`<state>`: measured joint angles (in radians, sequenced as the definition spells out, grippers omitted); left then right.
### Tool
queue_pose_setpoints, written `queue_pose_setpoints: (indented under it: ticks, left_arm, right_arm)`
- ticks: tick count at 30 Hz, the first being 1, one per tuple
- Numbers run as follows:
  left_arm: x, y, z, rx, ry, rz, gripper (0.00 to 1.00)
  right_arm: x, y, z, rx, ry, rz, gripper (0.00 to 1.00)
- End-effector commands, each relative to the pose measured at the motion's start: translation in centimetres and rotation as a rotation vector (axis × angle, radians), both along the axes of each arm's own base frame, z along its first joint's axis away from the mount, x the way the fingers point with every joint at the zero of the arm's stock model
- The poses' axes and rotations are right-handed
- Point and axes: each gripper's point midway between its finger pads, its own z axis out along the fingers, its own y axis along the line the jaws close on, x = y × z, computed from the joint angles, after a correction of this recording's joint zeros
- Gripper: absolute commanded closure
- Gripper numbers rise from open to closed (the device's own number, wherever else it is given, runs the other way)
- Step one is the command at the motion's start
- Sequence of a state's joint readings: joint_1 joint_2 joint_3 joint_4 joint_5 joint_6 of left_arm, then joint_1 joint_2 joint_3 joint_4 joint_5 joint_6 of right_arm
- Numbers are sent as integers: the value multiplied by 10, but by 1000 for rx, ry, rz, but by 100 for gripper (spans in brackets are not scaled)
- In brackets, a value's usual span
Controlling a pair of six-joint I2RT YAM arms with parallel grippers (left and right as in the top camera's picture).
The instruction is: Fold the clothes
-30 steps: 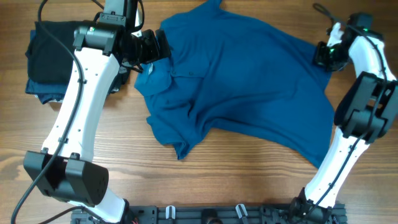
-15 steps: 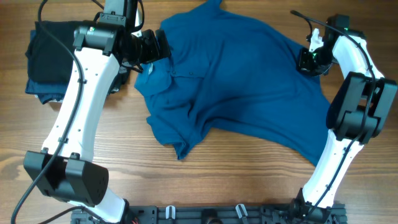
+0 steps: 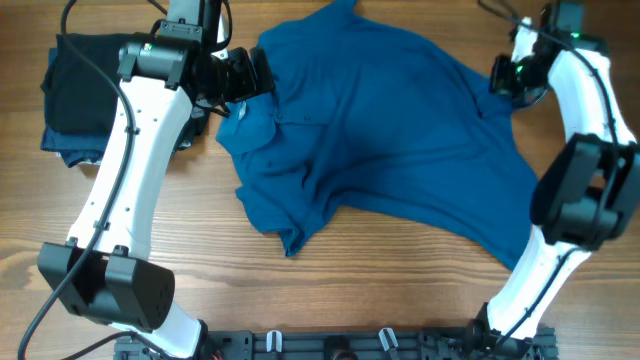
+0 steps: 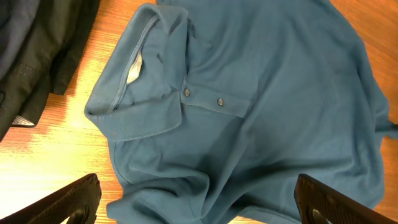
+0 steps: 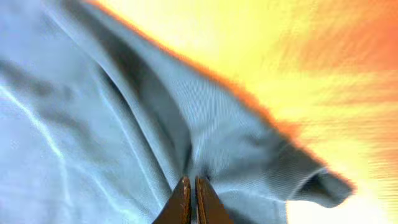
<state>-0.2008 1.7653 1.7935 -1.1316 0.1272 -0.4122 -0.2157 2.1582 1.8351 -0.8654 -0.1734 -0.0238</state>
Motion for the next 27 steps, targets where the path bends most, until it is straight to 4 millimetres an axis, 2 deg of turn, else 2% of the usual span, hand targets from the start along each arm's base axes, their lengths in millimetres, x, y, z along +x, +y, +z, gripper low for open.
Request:
queue_pose_setpoints:
  ticks: [1, 4, 8, 14, 16, 22, 27]
  left_arm:
    - [2, 2, 2, 7, -10, -3, 0]
    - [2, 2, 2, 7, -10, -3, 0]
    - [2, 2, 2, 7, -10, -3, 0]
    - [2, 2, 2, 7, -10, -3, 0]
    - [2, 2, 2, 7, -10, -3, 0]
    - [2, 2, 2, 7, -10, -3, 0]
    - [2, 2, 2, 7, -10, -3, 0]
  right_arm:
    - [14, -10, 5, -36, -52, -42, 96]
    - [20, -22, -3, -91, -55, -73, 96]
    - [16, -42, -19, -168, -15, -133, 96]
    - [14, -51, -52, -159, 34, -146, 96]
    - [10, -52, -60, -158, 60, -148, 96]
    - [-10, -52, -62, -144, 136, -153, 96]
    - [-29, -51, -74, -130, 213, -153, 96]
